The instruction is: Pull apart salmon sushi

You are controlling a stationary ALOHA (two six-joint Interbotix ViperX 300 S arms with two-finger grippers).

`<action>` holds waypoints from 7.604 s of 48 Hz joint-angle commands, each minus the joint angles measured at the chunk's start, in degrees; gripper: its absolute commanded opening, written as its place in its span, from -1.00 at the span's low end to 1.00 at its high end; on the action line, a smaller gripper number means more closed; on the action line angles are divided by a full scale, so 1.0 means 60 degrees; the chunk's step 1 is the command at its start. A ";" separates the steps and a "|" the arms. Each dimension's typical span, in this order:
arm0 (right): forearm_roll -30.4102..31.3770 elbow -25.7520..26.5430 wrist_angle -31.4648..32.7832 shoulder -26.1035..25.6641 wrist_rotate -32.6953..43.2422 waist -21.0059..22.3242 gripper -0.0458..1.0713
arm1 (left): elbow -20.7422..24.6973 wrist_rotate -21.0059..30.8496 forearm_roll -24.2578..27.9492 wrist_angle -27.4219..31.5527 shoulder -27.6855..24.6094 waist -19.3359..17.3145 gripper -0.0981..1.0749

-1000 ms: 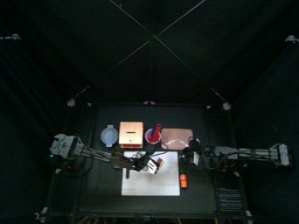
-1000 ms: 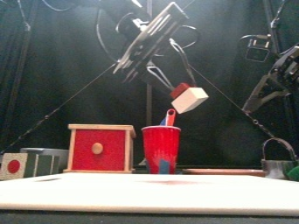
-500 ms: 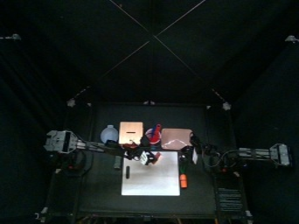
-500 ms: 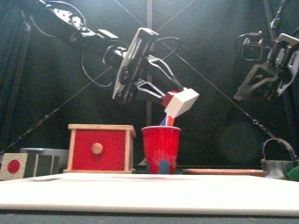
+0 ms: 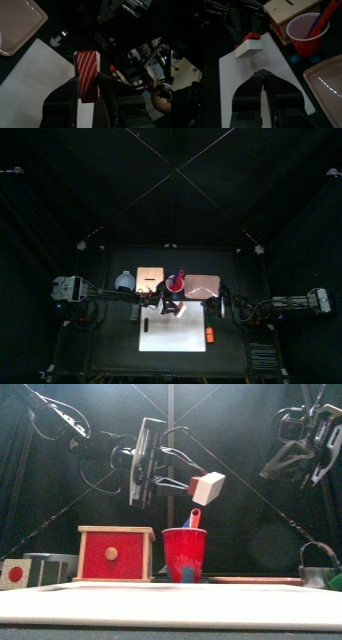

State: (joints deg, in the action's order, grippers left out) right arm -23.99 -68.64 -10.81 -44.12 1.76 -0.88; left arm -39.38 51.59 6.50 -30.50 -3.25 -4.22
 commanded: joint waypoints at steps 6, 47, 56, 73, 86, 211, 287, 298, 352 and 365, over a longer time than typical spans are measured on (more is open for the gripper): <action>-0.0190 0.0146 -0.1187 0.0645 0.0293 -0.0483 -0.12 | -0.0586 -0.2285 -0.3560 -0.1289 0.0381 0.0645 0.23; 0.0264 0.1333 -0.3413 0.3823 0.2622 -0.0776 0.93 | -0.0703 -0.2241 -0.4541 -0.3589 -0.0439 0.1699 0.23; 0.0308 0.1436 -0.4116 0.4102 0.2622 -0.0952 0.93 | -0.0674 -0.2241 -0.4336 -0.3647 -0.0483 0.1860 0.23; 0.0688 0.1626 -0.5068 0.4805 0.2622 -0.1084 0.93 | -0.0527 -0.2227 -0.4072 -0.4248 -0.0483 0.2080 0.23; 0.0806 0.1919 -0.5713 0.5435 0.2637 -0.1084 0.93 | -0.0601 -0.2139 -0.3896 -0.4482 -0.0483 0.2153 0.23; 0.1274 0.1113 -0.4409 0.3970 0.2637 -0.1084 0.24 | -0.1392 -0.2241 -0.4629 -0.0425 0.0674 0.2212 0.23; 0.1025 0.0688 -0.2388 0.3296 0.2622 -0.1113 0.24 | -0.0688 -0.2739 -0.4453 0.4834 0.1069 0.1699 0.23; 0.1011 0.0688 -0.2227 0.3281 0.2622 -0.0806 0.24 | -0.0527 -0.2681 -0.5391 0.5142 0.0674 0.1553 0.23; 0.0776 0.1099 -0.1245 0.4336 0.2607 -0.0645 0.24 | 0.0645 -0.2666 -0.7544 0.6050 -0.1025 0.1465 0.56; 0.0747 0.1099 -0.1245 0.4336 0.2637 -0.0645 0.24 | 0.0439 -0.2666 -0.7383 0.5991 -0.0630 0.1333 0.71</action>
State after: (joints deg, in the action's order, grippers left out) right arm -19.42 -63.19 -18.11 -17.58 17.58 -4.92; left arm -36.91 35.77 -38.32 5.80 -9.23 4.22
